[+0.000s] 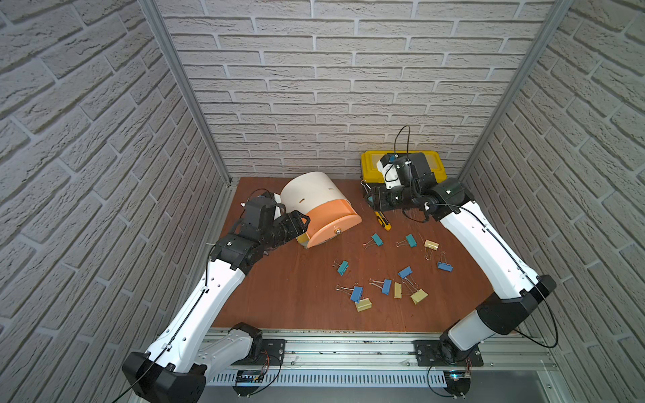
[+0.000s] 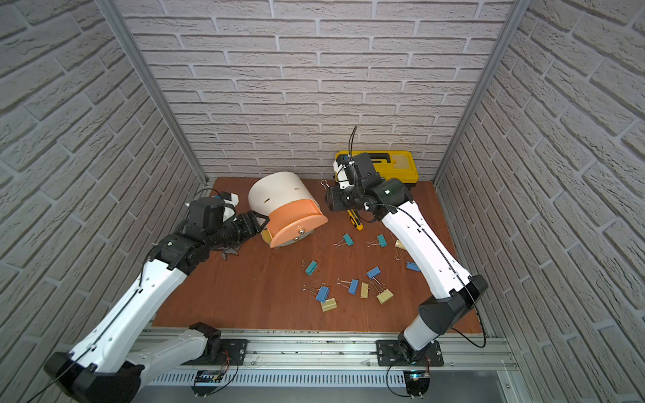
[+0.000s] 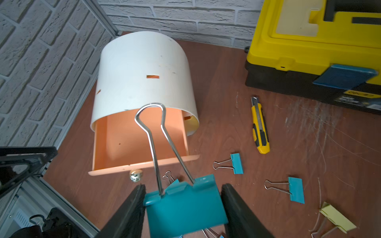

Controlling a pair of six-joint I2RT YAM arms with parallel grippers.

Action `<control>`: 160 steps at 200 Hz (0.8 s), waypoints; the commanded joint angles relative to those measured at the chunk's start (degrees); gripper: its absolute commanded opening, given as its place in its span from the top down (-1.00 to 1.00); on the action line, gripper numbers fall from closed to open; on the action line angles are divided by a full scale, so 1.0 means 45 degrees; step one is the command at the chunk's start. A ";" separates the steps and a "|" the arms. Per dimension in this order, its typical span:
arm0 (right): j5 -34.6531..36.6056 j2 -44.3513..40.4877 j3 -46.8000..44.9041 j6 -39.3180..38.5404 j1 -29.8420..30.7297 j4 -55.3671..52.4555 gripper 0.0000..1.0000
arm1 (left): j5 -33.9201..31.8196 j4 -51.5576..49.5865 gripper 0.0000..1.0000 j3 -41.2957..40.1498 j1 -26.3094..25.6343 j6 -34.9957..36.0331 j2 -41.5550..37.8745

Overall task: Put the binder clips in the drawer according to color
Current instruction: Pick up the binder clip at the center of the board, then place the binder clip in the drawer.

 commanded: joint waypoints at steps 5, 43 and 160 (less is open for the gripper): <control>-0.0542 0.0758 0.1002 0.0166 0.0625 -0.0182 0.08 | 0.0153 0.0465 -0.46 0.0195 -0.0030 0.0200 -0.0032; -0.0634 0.1826 0.1785 0.0315 0.1421 0.0138 0.08 | -0.0162 0.0310 -0.46 -0.0442 0.0078 -0.0051 -0.0715; -0.0516 0.3791 0.2927 0.0019 0.2246 0.0487 0.08 | -0.0456 -0.0311 -0.47 -0.1985 0.0713 -0.0707 -0.2673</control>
